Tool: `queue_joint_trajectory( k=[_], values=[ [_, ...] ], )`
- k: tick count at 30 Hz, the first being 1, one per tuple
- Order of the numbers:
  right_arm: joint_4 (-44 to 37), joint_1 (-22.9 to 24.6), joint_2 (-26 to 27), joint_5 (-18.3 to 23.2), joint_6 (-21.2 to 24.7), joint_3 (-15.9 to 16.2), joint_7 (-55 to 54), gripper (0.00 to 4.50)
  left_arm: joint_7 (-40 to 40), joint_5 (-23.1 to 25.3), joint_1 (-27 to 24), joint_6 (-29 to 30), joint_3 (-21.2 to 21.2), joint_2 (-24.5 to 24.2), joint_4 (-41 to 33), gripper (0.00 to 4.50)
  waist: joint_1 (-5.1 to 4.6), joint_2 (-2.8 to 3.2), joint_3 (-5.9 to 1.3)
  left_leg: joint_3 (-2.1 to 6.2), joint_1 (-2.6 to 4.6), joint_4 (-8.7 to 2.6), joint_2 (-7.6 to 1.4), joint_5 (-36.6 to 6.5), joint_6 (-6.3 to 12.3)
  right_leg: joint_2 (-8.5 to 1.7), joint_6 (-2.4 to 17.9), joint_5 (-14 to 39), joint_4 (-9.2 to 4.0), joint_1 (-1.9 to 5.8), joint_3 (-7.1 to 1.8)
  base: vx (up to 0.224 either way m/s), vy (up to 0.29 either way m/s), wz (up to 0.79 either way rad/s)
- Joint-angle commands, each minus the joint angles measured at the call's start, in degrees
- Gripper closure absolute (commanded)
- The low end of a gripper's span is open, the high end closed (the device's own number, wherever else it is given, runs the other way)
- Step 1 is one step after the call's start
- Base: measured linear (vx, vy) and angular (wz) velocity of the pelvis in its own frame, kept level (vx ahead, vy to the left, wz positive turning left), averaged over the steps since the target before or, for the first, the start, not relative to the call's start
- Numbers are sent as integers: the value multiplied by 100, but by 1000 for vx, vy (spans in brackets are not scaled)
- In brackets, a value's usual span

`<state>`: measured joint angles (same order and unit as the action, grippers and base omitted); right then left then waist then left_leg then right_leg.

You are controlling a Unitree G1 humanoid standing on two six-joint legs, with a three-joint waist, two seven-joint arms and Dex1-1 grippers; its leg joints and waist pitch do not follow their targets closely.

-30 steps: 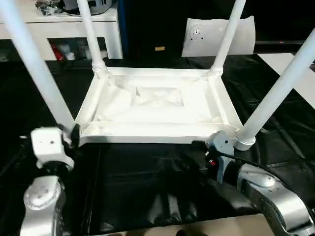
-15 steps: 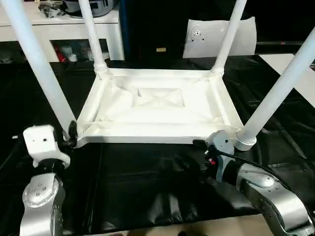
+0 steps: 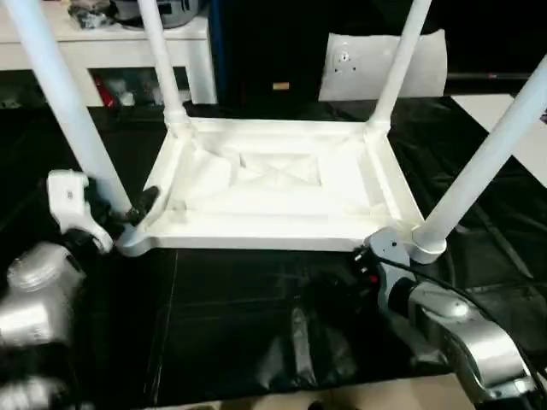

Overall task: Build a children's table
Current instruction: Rotate table base

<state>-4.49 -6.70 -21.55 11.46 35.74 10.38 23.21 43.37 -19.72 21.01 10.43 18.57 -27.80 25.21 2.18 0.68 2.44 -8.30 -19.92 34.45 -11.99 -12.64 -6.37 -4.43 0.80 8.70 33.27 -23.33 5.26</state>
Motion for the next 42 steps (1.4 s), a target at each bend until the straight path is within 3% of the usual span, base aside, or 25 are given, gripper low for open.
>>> queue_joint_trajectory(
  k=[1, 2, 3, 4, 7, 11, 14, 15, 16, 17, 19, 20, 21, 22, 24, 27, 29, 30, 35, 38, 39, 42],
  values=[
    [257, -151, 36, -183, 44, -76, -203, 0, 887, -286, 169, 369, -240, -141, 72, 4, 14, 67, -337, -66, 2, -448, -23, -813, 88, -289, 961, 1394, -292, 317, -264, 0, 0, 0],
    [359, -199, 39, -248, -12, -57, -249, 0, 1131, -360, 143, 526, -325, -204, -42, 4, 21, 109, -333, -66, 14, -451, -33, -860, 31, -299, 1034, 1321, -270, 318, -268, 0, 0, 0],
    [470, -252, 50, -301, -76, -48, -292, 0, 1349, -421, 86, 680, -431, -266, -206, 4, 17, 87, -330, -73, 18, -452, -39, -871, 18, -305, 1063, 1290, -280, 313, -274, 0, 0, 0],
    [598, -320, 77, -352, -152, -42, -344, 0, 1596, -495, 2, 867, -577, -346, -404, 4, 21, 116, -328, -80, 24, -457, -49, -930, 1, -309, 1120, 1288, -256, 318, -279, 0, 0, 0],
    [811, -463, 169, -405, -335, -46, -414, 0, 1944, -521, -237, 968, -898, -463, -822, 4, 8, 107, -312, -85, 10, -468, -55, -1084, -26, -318, 1130, 1435, -270, 323, -281, 0, 0, 0],
    [926, -665, 344, -427, -444, -43, -485, 0, 2450, -783, -763, 1398, -1425, -665, -1754, 4, -6, 54, -293, -105, 11, -472, -49, -1186, 15, -295, 1014, 1741, -300, 324, -294, 0, 0, 0],
    [1002, -793, 415, -492, -520, 29, -451, 0, 2511, -1232, -1109, 1986, -1592, -694, -2610, 4, -35, 21, -271, -108, 5, -483, -54, -1256, -7, -287, 972, 2024, -292, 314, -305, 0, 0, 0],
    [1024, -816, 423, -504, -538, 44, -442, 0, 2494, -1286, -1162, 2071, -1611, -689, -2753, 4, -36, 40, -277, -104, 15, -477, -59, -1275, -17, -289, 982, 2027, -270, 312, -308, 0, 0, 0],
    [1118, -902, 464, -542, -605, 94, -424, 0, 2446, -1398, -1336, 2247, -1726, -669, -3178, 4, -54, 5, -263, -105, 3, -480, -51, -1320, 7, -280, 924, 2184, -284, 313, -311, 0, 0, 0],
    [1135, -913, 470, -548, -618, 99, -422, 0, 2442, -1406, -1357, 2266, -1740, -667, -3229, 4, -60, 18, -261, -103, 0, -484, -51, -1330, 4, -284, 905, 2244, -294, 314, -310, 0, 0, 0],
    [1284, -1062, 552, -599, -725, 232, -345, 0, 2248, -1569, -1552, 2455, -1928, -550, -3775, 4, -94, -75, -252, -114, 3, -470, -40, -1385, 31, -262, 820, 2427, -320, 297, -310, 0, 0, 0],
    [1318, -1105, 574, -613, -743, 278, -320, 0, 2162, -1602, -1580, 2468, -1979, -482, -3898, 4, -107, -31, -241, -104, 2, -477, -41, -1399, 25, -262, 776, 2532, -341, 295, -308, 0, 0, 0],
    [1348, -1136, 594, -625, -759, 303, -310, 0, 2119, -1637, -1591, 2497, -2000, -443, -3962, 4, -120, -47, -240, -113, 9, -464, -36, -1404, 23, -260, 752, 2568, -350, 279, -307, 0, 0, 0],
    [1456, -1230, 658, -667, -819, 360, -282, 0, 2010, -1729, -1605, 2599, -2057, -350, -4138, 4, -168, -111, -241, -111, 3, -459, -25, -1411, 23, -243, 672, 2663, -365, 282, -301, 0, 0, 0],
    [1588, -1341, 728, -710, -882, 415, -254, 0, 1918, -1785, -1589, 2656, -2127, -240, -4260, 4, -207, -97, -240, -96, -23, -460, -17, -1368, 27, -242, 650, 2668, -356, 291, -296, 0, 0, 0],
    [1839, -1568, 872, -769, -1000, 519, -197, 0, 1818, -1800, -1533, 2711, -2298, -84, -4382, 4, -253, -124, -247, -98, -21, -447, -13, -1348, 40, -228, 653, 2573, -350, 283, -303, 0, 0, 0],
    [2075, -1757, 1021, -828, -1105, 577, -140, 0, 1630, -1941, -1446, 2895, -2329, 112, -4522, 4, -296, -107, -257, -92, -29, -441, -12, -1319, 28, -225, 701, 2463, -328, 287, -304, 0, 0, 0],
    [2283, -1911, 1148, -864, -1205, 633, -82, 0, 1516, -2057, -1362, 3057, -2383, 245, -4622, 4, -323, -126, -270, -99, -44, -430, -12, -1282, 19, -221, 762, 2341, -305, 301, -310, 0, 0, 0],
    [2843, -2238, 1410, -976, -1449, 775, 46, 0, 1422, -2037, -1195, 3189, -2686, 423, -4655, 4, -325, -143, -304, -109, -74, -400, -5, -939, 60, -206, 931, 1798, -240, 322, -345, 0, 0, 0],
    [3131, -2362, 1523, -1037, -1591, 786, 60, 0, 1396, -1879, -1013, 3168, -2907, 523, -4580, 4, -300, -136, -310, -130, -35, -392, -13, -837, 63, -191, 1092, 1483, -207, 302, -363, 0, 0, 0],
    [3179, -2380, 1539, -1049, -1617, 778, 60, 0, 1401, -1842, -978, 3157, -2939, 539, -4551, 4, -302, -156, -311, -130, -40, -396, -15, -822, 73, -189, 1107, 1449, -204, 309, -360, 0, 0, 0],
    [3439, -2467, 1599, -1126, -1769, 715, 53, 0, 1317, -1598, -729, 3041, -3097, 697, -4317, 4, -281, -134, -303, -142, -16, -391, -17, -876, 65, -191, 1118, 1466, -215, 296, -366, 0, 0, 0]
  ],
)
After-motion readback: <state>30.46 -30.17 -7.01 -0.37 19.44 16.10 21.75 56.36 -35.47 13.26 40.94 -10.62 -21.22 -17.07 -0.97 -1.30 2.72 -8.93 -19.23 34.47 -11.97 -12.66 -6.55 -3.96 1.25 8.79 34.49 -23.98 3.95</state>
